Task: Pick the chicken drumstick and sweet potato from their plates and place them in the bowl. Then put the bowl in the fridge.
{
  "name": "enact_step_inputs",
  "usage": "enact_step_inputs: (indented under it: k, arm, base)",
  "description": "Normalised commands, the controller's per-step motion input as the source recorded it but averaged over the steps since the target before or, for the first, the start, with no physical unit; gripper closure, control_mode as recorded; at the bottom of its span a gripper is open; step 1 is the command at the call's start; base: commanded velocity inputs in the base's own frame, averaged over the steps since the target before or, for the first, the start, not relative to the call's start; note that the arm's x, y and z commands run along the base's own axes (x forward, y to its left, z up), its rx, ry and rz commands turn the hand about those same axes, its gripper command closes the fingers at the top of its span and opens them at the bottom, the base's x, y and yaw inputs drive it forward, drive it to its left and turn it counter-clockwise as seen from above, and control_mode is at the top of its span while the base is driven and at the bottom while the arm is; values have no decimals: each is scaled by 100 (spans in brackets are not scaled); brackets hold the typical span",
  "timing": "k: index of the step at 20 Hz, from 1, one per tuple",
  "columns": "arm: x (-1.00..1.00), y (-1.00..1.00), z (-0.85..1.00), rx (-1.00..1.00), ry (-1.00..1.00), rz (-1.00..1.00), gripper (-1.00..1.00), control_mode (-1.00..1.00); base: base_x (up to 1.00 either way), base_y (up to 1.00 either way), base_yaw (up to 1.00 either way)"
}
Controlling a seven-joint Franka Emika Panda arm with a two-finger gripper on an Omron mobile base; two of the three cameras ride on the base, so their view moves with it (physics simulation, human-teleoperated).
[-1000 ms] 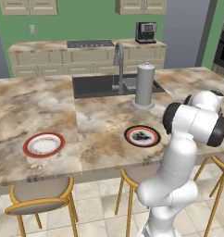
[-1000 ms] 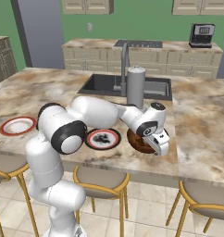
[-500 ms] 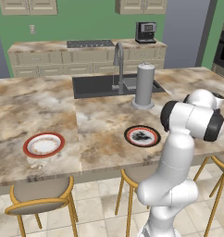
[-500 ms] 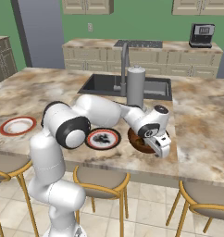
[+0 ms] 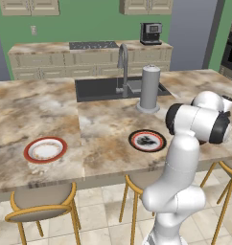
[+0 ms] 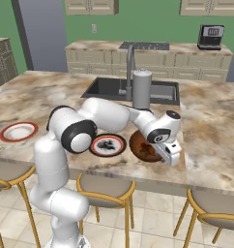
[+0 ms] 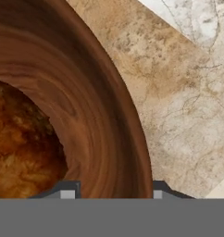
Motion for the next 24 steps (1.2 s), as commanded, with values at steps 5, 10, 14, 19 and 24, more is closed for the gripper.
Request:
enact_step_inputs:
  k: [5, 10, 14, 19, 24]
  arm:
    - [-4, 0, 10, 0, 0, -9, 100, -100]
    - [-17, 0, 19, 0, 3, -14, 100, -100]
    - [-26, 0, 29, 3, 1, -16, 100, -100]
    - [-32, 5, 31, 10, 0, -19, 100, -100]
    - [-29, 23, 28, 8, -4, -22, 100, -100]
  base:
    - [0, 0, 0]
    - [0, 0, 0]
    - [0, 0, 0]
    - [0, 0, 0]
    - [0, 0, 0]
